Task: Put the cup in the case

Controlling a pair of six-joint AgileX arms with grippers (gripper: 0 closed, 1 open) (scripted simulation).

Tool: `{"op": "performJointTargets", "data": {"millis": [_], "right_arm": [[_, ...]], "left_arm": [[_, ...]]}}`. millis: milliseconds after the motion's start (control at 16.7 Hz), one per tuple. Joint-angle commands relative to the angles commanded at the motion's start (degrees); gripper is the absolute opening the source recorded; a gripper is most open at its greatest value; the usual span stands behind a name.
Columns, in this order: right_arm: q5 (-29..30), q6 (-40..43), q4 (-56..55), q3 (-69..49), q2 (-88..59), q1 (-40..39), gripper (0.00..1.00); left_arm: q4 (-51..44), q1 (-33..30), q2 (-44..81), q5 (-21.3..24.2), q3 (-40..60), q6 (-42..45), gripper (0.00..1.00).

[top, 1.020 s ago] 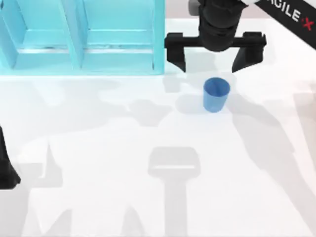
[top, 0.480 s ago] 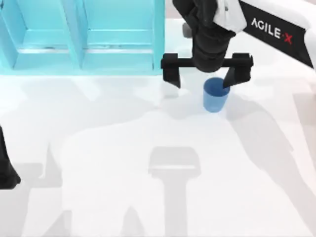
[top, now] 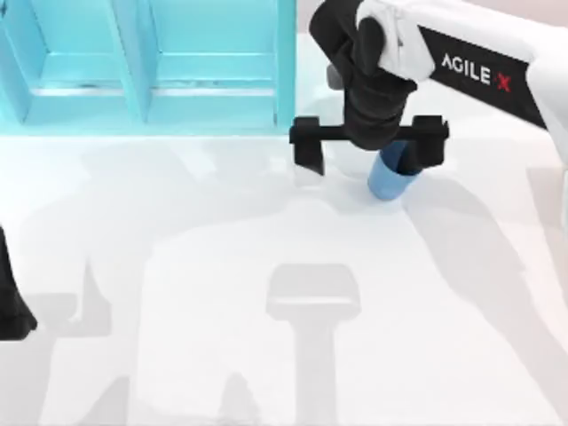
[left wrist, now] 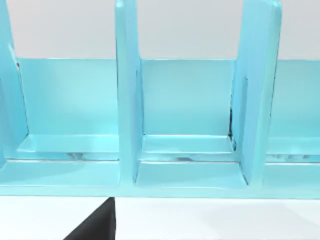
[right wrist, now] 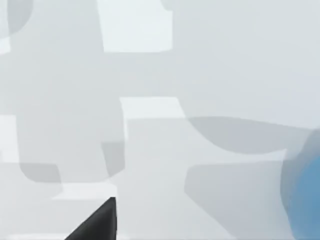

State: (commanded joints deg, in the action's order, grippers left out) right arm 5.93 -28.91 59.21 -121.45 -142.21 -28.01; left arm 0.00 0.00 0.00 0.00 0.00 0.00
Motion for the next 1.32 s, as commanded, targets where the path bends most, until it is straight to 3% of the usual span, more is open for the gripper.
{"op": "performJointTargets", "data": {"millis": [720,1320], "right_arm": [[0.0,0.0,0.0,0.0,0.0,0.0,0.02],[0.0,0.1,0.0,0.2,0.2,-0.1,0.0]], "left_arm": [[0.0,0.0,0.0,0.0,0.0,0.0,1.0],[0.0,0.0,0.0,0.0,0.0,0.0,1.0]]}}
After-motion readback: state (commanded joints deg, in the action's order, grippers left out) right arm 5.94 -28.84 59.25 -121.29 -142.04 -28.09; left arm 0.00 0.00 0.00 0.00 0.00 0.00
